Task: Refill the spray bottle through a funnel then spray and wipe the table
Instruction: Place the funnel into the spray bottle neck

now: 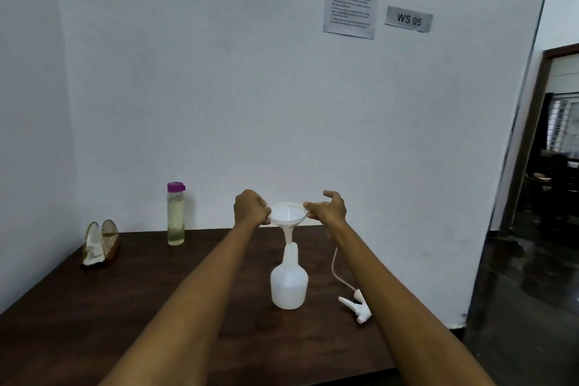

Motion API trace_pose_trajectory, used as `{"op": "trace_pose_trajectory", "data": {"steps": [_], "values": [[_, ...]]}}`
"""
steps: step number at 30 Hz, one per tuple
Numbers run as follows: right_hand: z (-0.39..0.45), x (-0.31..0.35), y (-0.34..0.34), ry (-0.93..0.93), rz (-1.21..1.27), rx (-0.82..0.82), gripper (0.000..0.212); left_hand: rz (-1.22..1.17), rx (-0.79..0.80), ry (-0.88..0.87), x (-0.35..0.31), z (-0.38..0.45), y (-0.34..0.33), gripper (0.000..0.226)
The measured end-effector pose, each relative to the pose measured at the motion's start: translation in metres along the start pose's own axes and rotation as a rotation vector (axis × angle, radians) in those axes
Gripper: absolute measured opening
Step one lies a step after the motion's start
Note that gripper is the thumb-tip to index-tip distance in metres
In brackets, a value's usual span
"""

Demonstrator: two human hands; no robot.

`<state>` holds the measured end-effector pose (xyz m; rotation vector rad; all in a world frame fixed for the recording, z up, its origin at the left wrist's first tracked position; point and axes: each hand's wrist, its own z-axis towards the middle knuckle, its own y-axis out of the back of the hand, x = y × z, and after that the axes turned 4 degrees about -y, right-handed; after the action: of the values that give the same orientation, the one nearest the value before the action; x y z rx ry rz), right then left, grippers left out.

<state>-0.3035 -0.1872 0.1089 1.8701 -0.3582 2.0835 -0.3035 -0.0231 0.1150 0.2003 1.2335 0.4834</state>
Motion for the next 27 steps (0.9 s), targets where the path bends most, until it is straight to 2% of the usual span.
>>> {"op": "trace_pose_trajectory", "data": {"steps": [3,8,27], "values": [[0.011,-0.011,0.011,-0.029,-0.006,-0.042,0.061,-0.029,0.012,-0.019,0.003,-0.003,-0.022,0.018],[0.023,-0.023,0.011,-0.041,-0.013,-0.071,0.057,-0.033,-0.02,-0.045,0.01,0.003,-0.037,0.013],[0.036,-0.027,0.001,-0.056,0.053,-0.044,0.053,-0.053,-0.083,-0.04,0.022,0.012,-0.042,0.014]]}}
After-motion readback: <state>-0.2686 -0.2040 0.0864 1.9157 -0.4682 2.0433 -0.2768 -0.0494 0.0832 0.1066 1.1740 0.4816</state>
